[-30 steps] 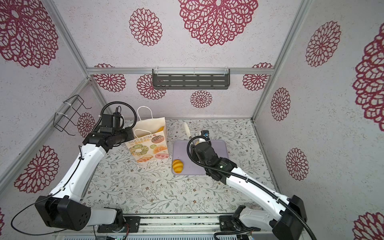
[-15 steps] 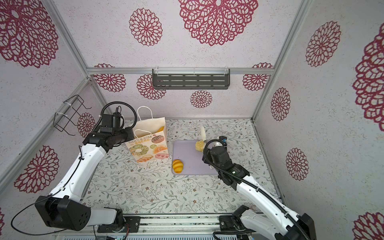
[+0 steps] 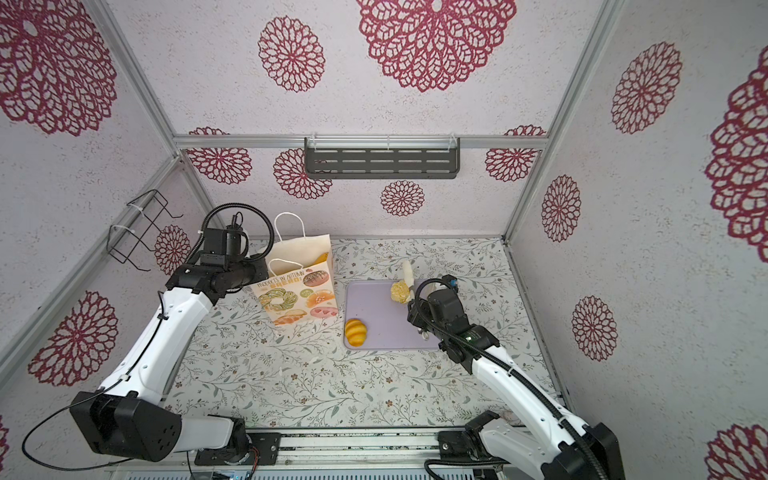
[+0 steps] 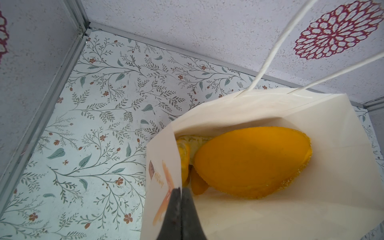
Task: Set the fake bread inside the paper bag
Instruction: 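Lower the right tongs onto the pale round bun and squeeze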
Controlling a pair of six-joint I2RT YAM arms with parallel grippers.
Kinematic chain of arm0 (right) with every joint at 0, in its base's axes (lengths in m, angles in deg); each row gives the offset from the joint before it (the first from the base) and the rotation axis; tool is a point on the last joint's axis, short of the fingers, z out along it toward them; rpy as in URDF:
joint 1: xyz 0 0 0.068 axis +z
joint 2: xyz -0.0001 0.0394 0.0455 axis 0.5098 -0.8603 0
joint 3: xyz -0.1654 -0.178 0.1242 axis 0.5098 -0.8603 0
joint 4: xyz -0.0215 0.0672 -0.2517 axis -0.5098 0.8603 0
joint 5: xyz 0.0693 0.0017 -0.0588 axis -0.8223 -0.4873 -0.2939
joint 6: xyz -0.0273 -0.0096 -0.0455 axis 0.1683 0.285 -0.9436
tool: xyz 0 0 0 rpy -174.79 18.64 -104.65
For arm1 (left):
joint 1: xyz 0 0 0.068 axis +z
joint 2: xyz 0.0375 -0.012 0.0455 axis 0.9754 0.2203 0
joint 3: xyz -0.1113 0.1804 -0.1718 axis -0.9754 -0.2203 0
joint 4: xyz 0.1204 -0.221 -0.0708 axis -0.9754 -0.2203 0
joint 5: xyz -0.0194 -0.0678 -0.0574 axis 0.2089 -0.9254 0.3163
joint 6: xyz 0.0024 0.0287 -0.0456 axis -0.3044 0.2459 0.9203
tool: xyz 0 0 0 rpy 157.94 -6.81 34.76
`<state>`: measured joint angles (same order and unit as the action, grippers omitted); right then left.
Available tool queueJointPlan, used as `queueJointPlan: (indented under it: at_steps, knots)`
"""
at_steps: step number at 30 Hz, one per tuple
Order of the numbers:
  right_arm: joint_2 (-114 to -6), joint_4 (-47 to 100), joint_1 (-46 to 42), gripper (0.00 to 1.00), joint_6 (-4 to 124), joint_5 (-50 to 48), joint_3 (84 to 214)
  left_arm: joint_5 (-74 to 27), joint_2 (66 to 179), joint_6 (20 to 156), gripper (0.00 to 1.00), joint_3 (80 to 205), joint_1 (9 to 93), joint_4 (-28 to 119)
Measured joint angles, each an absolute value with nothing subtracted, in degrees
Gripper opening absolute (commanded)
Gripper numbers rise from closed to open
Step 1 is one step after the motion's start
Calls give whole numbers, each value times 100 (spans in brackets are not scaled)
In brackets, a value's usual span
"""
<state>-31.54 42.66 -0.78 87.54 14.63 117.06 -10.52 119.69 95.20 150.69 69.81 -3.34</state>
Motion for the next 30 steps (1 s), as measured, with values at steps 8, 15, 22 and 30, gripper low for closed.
queueJointPlan:
  at_steps: [8, 15, 22, 30]
  knots:
    - [-3352, 4277, -277, 60, 8761, 1117, 11654, -1048, 11971, 9520, 0, 15069, 6981, -334]
    - [-3691, 4270, -386, 59, 8769, 866, 11597, -1050, 11971, 9522, 0, 15069, 6979, -334]
    - [-3958, 4229, -412, 58, 8776, 695, 11595, -1050, 11971, 9520, 0, 15069, 6979, -334]
    - [-4198, 4026, -426, 57, 8866, 553, 11597, -1054, 11971, 9520, 0, 15069, 6977, -334]
